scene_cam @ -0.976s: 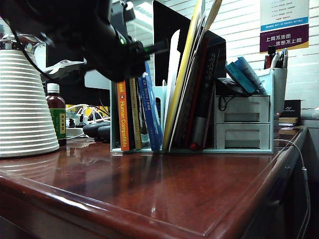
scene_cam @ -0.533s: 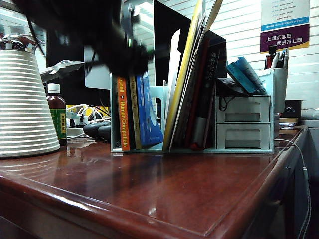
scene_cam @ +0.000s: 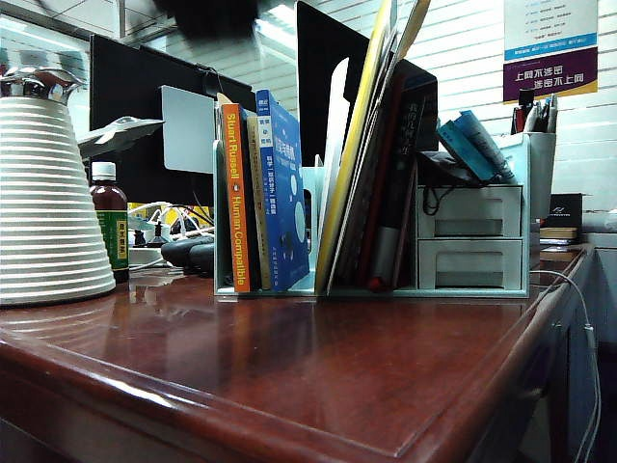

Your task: Pick up the blue book and put it on the bookshelf.

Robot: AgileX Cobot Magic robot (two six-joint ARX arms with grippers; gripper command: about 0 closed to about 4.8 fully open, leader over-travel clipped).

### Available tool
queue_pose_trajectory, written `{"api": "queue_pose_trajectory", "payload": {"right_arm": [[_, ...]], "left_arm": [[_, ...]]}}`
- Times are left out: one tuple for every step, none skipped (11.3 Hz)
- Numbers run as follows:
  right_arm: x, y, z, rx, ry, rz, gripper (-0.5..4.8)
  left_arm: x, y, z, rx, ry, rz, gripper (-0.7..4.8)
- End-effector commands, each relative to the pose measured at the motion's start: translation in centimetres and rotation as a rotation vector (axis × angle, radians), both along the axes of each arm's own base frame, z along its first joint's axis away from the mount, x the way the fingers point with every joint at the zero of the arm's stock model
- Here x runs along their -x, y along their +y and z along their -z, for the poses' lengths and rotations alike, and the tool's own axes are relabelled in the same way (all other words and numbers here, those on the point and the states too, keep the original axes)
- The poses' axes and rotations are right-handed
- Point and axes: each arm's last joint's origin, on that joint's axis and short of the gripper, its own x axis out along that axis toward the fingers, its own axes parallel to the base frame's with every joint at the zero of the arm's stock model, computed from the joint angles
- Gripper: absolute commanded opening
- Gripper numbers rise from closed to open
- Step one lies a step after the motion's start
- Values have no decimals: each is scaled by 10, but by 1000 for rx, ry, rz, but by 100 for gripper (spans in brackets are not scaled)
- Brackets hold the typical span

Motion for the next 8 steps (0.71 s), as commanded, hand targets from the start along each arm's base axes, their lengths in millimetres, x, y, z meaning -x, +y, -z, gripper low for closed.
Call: {"api": "queue_pose_trajectory", "payload": {"right_arm": [[1,-1,2,78,-31,0,-8],[2,1,2,105,-56,-6,-8],[16,10,12,163,-217,54,-8],[20,11,22,155,-256,97,-8],[23,11,35,150,-259,126,-8],[24,9,68,192,-205,162,-8],[26,8,87,223,-169,176,-8],[27,6,107,247,-141,201,-7]], "left_arm": [[70,55,-62,-59,-11,-50,-6],[104,81,-62,-16,4,-56,-6],[149,115,4,-22,23,-57,-6],[152,116,19,-33,38,-8,-6],[153,114,34,-54,64,55,-6],[153,109,54,-87,112,189,-6],[153,108,60,-94,124,216,-6],[152,108,68,-103,129,216,-6]]}}
